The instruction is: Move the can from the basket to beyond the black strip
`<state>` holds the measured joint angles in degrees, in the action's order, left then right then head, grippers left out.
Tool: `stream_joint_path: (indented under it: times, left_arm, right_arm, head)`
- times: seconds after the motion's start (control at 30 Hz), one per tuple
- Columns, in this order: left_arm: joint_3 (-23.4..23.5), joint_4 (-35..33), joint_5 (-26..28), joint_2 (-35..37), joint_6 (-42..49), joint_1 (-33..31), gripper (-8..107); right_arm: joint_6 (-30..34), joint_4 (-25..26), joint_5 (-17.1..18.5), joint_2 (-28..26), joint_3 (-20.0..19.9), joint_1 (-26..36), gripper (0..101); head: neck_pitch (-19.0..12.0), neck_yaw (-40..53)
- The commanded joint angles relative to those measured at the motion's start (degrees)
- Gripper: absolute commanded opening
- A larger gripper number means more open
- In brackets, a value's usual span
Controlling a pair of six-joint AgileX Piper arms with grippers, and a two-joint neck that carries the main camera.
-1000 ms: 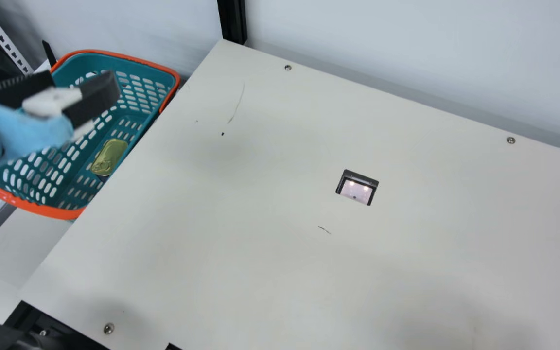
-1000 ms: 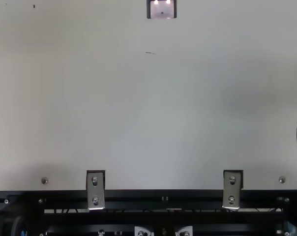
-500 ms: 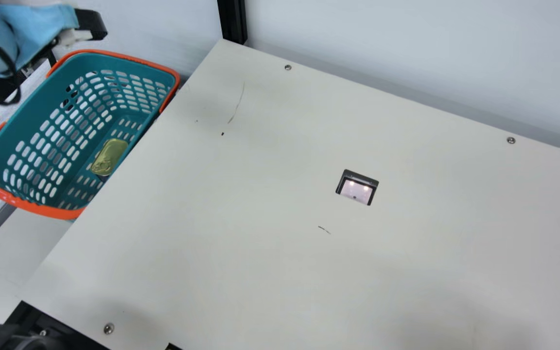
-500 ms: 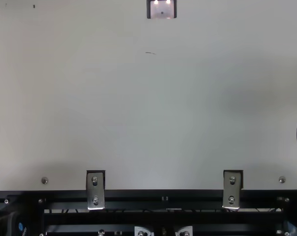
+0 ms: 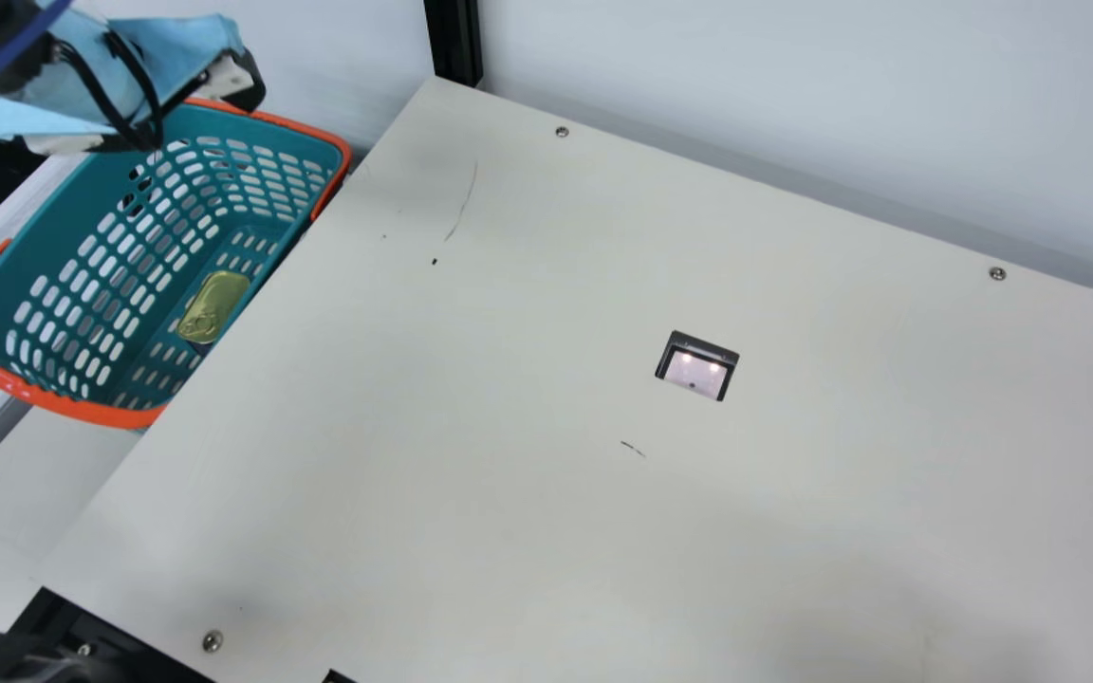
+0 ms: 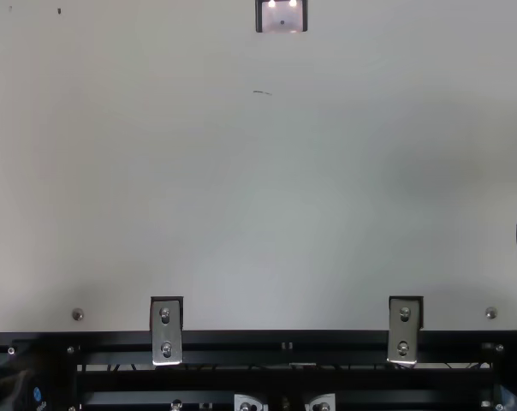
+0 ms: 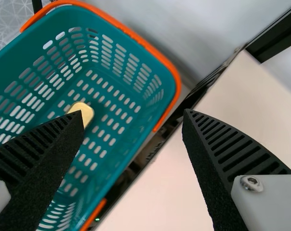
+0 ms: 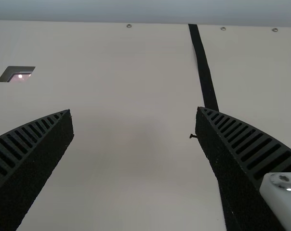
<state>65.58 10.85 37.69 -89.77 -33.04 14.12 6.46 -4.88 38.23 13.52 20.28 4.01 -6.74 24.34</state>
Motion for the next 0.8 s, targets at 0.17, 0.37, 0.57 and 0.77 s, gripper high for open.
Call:
stream_joint_path:
  times: [0.17,0.37,0.57,0.77]
  left_arm:
    - [-1.11,0.45,-2.00,-5.68,11.69,4.61,90]
    - [-1.66,-0.82,-3.76,-9.24,23.96,9.40,90]
    - [-1.37,-2.38,-5.42,-12.58,36.32,13.91,90]
    - [-1.61,-6.27,-8.49,-16.01,49.86,17.14,90]
  right_arm:
    - [0.00,0.00,0.00,0.00,0.00,0.00,101]
    - [0.00,0.00,0.00,0.00,0.00,0.00,101]
    - [0.00,0.00,0.00,0.00,0.00,0.00,101]
    - [0.00,0.00,0.00,0.00,0.00,0.00,101]
  head:
    - [-1.70,0.50]
    - [-1.70,0.50]
    - [-1.70,0.50]
    - [-1.70,0.50]
